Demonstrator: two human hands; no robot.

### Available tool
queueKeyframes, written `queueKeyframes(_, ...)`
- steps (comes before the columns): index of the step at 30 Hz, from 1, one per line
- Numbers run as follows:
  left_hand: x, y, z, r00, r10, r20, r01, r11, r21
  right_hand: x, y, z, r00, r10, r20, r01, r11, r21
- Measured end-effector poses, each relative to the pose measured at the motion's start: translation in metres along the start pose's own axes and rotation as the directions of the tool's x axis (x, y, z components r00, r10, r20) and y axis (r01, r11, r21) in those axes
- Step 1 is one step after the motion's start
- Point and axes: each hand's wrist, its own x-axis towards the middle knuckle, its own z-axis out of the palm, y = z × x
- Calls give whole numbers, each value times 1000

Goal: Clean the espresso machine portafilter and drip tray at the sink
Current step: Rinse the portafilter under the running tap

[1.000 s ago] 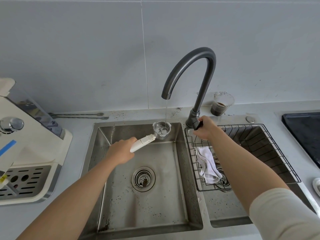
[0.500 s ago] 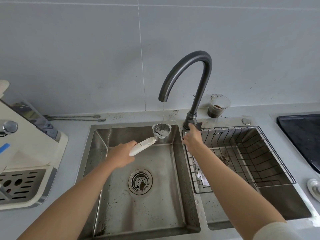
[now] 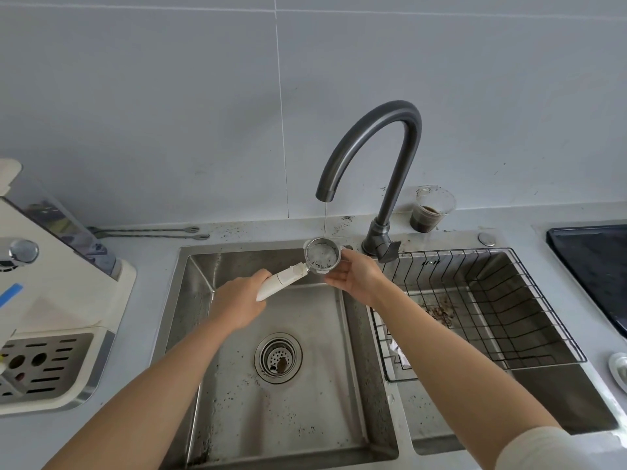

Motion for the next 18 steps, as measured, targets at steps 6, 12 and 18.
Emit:
queueKeyframes(6, 4, -3, -7, 1000, 27, -5, -26, 987, 161, 5, 4, 1, 999, 49, 1, -49, 994, 99)
queueKeyframes(12, 7, -7, -14, 987, 32, 158, -55, 989, 140, 4, 3, 6, 994, 113, 1, -113, 994, 12)
queueKeyframes(18, 7, -7, 7, 958, 17, 285, 33, 985, -172, 6, -7, 11, 995, 60, -83, -79, 965, -249)
